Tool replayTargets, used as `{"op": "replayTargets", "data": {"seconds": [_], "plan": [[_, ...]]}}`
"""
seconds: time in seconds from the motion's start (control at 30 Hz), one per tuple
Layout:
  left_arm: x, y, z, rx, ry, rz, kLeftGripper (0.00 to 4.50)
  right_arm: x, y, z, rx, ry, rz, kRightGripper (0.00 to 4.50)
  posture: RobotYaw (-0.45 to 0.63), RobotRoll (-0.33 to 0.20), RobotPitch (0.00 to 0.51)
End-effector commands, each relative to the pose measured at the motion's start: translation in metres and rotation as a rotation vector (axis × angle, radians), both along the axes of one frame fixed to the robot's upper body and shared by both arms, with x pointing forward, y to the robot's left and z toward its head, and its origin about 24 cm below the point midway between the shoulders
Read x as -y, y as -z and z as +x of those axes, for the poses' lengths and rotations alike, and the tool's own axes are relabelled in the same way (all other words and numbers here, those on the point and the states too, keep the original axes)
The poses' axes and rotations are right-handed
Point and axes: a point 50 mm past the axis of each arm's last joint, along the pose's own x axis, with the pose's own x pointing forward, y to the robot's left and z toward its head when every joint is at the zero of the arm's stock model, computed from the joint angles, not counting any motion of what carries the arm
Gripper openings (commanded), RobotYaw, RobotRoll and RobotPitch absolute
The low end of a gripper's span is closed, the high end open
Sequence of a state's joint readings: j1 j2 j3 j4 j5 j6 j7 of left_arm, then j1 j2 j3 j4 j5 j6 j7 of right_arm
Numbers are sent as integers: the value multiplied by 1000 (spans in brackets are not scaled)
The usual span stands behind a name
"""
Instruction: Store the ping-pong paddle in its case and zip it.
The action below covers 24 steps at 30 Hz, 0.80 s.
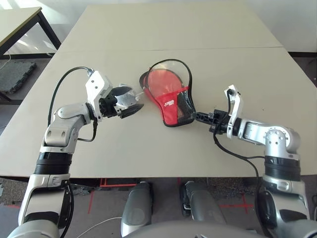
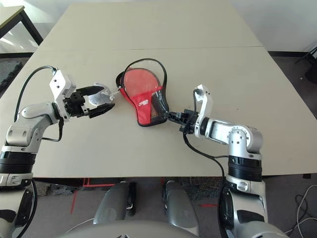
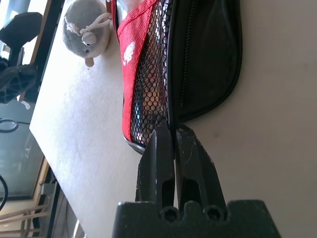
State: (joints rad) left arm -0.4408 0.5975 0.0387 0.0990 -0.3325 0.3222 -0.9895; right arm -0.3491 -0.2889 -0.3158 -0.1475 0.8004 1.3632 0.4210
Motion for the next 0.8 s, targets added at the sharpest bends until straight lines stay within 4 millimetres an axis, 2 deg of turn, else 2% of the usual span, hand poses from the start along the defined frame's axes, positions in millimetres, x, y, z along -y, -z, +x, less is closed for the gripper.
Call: {"op": "replayTargets", "data": {"seconds": [0.03,0.8], "plan": [[3,4,1,-12,19,0,4500,7,1,-15,-39,-23,-4,39,69,0,143],[8,4,5,-12,45,-3,4500,47,-8,-83,-152,-207,0,39,42,0,151]]}}
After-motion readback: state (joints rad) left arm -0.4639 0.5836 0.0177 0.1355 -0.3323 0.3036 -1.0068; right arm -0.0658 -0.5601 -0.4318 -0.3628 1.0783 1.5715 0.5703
